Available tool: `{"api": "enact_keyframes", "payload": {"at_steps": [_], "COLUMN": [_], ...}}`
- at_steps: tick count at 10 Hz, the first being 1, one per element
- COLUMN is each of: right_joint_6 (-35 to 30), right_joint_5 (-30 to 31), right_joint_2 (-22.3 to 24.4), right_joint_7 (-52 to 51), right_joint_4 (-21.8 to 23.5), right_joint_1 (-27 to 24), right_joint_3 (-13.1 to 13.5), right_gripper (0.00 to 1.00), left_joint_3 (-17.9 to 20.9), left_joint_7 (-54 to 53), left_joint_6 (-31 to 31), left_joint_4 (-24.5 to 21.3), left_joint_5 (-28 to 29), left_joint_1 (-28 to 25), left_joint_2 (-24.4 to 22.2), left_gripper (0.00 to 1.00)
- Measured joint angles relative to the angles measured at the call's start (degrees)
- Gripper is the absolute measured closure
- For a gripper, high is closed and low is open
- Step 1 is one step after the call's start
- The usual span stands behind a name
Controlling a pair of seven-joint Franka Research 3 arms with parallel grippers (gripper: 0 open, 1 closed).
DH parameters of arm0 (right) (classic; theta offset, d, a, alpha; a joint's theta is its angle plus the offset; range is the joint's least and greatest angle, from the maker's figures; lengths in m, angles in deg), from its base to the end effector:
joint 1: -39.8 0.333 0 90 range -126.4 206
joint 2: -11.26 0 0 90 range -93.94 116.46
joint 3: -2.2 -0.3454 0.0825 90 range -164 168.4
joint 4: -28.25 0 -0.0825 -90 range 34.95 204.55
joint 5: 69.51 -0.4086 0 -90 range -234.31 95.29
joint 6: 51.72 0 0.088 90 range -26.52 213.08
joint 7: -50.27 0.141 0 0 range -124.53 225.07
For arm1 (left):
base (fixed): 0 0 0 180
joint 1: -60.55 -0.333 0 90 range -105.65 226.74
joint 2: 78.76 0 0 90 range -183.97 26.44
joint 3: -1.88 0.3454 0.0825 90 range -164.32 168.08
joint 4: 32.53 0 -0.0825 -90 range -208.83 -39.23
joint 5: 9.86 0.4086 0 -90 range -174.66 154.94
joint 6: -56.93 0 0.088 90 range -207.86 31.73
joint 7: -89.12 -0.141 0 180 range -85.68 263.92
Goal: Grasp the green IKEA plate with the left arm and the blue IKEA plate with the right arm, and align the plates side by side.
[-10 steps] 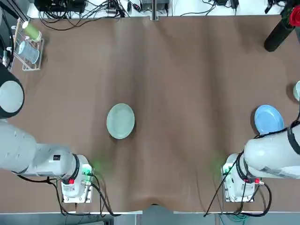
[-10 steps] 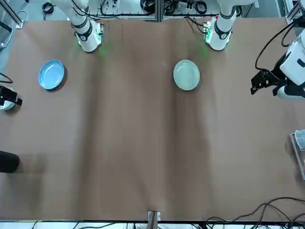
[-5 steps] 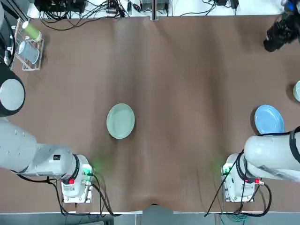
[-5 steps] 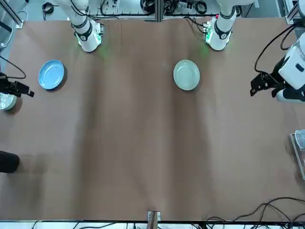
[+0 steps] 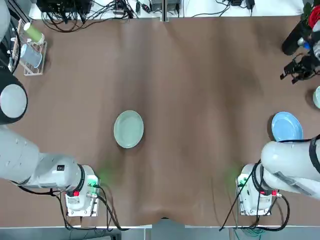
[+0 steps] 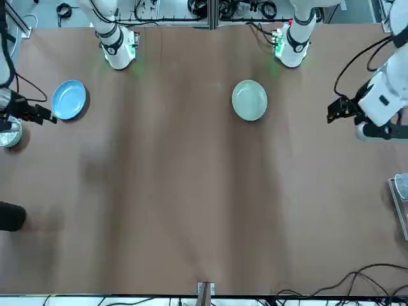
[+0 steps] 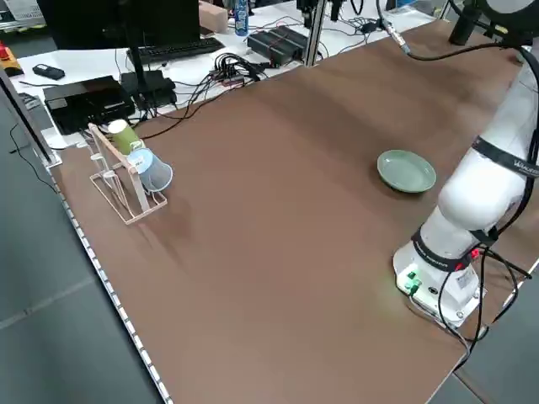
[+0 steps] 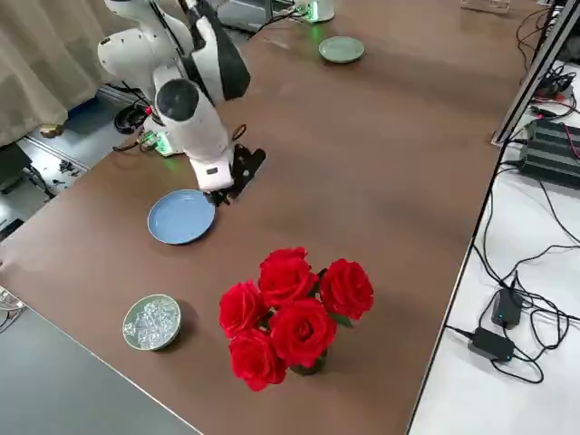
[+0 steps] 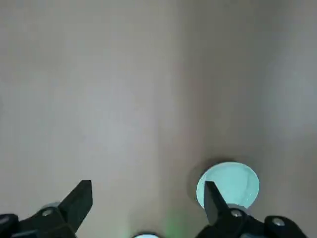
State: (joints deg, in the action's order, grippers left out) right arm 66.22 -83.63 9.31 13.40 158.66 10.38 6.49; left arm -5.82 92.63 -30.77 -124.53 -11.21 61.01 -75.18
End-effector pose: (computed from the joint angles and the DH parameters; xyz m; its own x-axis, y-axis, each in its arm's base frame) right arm 0.4301 -0.2626 0.3044 0.9923 -0.0727 -0.1006 -0.0998 -0.9494 -0.2977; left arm 0.5802 -0.0845 0.5636 0.9870 -0.0816 -0.1382 -0.0791 -0.9966 0.0234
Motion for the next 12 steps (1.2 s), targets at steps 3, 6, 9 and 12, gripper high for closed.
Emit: {"api": "enact_keyframes", "payload": {"at_steps": [3,6,9,12], "right_joint_6": [0.2,2.5,2.4,2.3], "right_joint_5": [-3.1,-6.3,-7.6,-9.3], "right_joint_2": [-5.8,-14.2,-16.0,-17.3], "right_joint_7": [-10.7,-16.3,-17.1,-19.1], "right_joint_4": [2.2,2.4,2.5,2.5], "right_joint_1": [-8.2,-12.6,-13.8,-14.5], "right_joint_3": [0.1,0.1,0.0,0.0], "right_gripper": [0.01,0.01,0.01,0.01], "left_joint_3": [-4.2,-8.5,-13.0,-21.1], "left_joint_7": [0.5,1.3,6.9,18.9], "left_joint_6": [-7.3,-15.5,-21.5,-31.1], "left_joint_4": [-12.3,-26.9,-35.0,-43.4], "left_joint_5": [0.0,-1.4,-3.4,-3.5], "left_joint_1": [0.1,0.2,0.2,0.3], "left_joint_2": [-4.5,-11.0,-11.8,-11.0], "left_gripper": [0.01,0.01,0.01,0.01]}}
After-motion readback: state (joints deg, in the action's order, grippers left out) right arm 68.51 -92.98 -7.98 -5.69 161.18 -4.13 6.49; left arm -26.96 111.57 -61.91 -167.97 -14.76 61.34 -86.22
